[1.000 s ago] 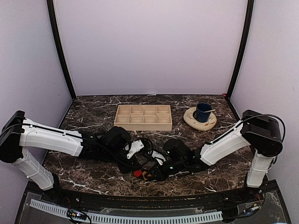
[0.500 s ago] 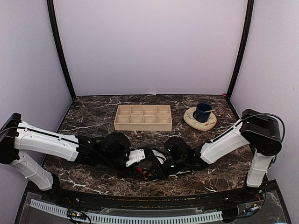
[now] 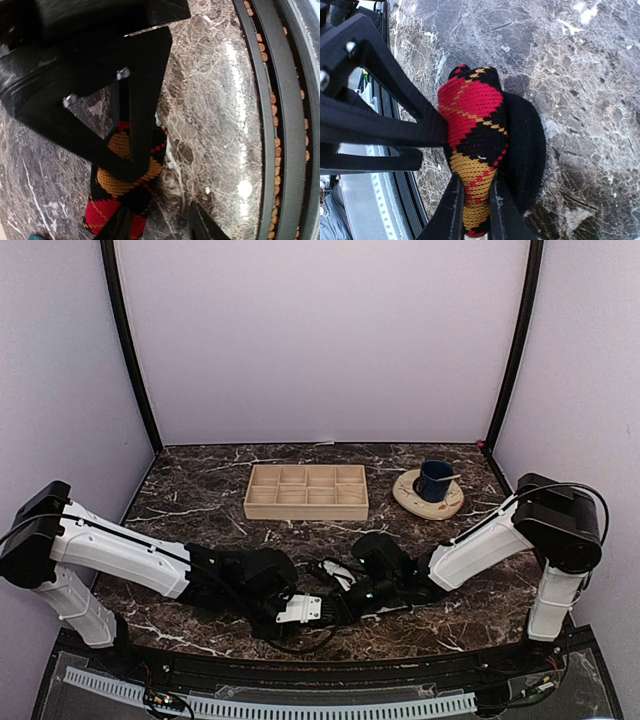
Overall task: Roll the socks
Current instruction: Pick up the sock from the center of the board.
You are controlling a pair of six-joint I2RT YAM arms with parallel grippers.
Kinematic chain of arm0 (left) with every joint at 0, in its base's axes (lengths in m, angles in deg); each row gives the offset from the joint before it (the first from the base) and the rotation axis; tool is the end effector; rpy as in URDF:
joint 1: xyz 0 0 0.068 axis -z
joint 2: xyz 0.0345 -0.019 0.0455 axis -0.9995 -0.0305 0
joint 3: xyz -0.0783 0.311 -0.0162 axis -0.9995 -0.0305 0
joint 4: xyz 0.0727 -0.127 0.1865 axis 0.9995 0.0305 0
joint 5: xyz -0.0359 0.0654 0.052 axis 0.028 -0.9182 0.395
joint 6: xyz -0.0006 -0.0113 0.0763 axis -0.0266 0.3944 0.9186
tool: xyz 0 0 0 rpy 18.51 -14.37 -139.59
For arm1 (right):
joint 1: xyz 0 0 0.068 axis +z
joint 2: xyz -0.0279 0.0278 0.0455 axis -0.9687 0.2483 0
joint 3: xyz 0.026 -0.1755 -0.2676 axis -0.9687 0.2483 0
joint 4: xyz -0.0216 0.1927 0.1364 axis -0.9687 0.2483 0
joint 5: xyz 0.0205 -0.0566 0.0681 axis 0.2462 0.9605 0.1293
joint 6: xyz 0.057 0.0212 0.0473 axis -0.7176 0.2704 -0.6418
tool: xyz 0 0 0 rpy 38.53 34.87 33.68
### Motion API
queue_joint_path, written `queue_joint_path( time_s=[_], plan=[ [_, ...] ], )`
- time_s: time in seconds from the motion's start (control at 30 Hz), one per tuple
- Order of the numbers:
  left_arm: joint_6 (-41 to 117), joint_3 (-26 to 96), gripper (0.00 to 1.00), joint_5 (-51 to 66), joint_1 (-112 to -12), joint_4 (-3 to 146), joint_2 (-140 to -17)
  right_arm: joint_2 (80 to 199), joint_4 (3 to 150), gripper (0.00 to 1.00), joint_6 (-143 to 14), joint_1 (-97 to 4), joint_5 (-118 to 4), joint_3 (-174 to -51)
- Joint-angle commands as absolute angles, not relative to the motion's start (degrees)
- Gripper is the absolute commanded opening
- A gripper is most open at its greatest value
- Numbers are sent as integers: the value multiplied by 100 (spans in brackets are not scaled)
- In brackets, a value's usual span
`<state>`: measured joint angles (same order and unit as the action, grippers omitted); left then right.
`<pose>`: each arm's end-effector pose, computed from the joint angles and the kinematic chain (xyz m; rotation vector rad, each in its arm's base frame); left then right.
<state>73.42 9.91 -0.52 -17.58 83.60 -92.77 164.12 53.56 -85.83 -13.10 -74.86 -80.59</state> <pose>0.1003 -0.2868 0.2104 1.8677 1.7102 -0.3383 0.1425 0.3346 0.1658 -1.0079 2.3405 1.2444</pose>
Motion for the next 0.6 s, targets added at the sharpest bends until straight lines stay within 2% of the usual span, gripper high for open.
queue_joint_path(
  time_s=[0.0, 0.27, 0.57],
  plan=[
    [7674, 1029, 43, -815, -1667, 8007, -9324, 16785, 6367, 2, -8518, -1357, -7359, -7923],
    [8054, 973, 44, -1163, -1596, 7648, -9391, 16812, 6411, 2, -8481, -1357, -7414, -7947],
    [8088, 1015, 44, -913, -1568, 7820, -9600, 16833, 6399, 2, -8472, -1357, -7491, -7922]
  ],
)
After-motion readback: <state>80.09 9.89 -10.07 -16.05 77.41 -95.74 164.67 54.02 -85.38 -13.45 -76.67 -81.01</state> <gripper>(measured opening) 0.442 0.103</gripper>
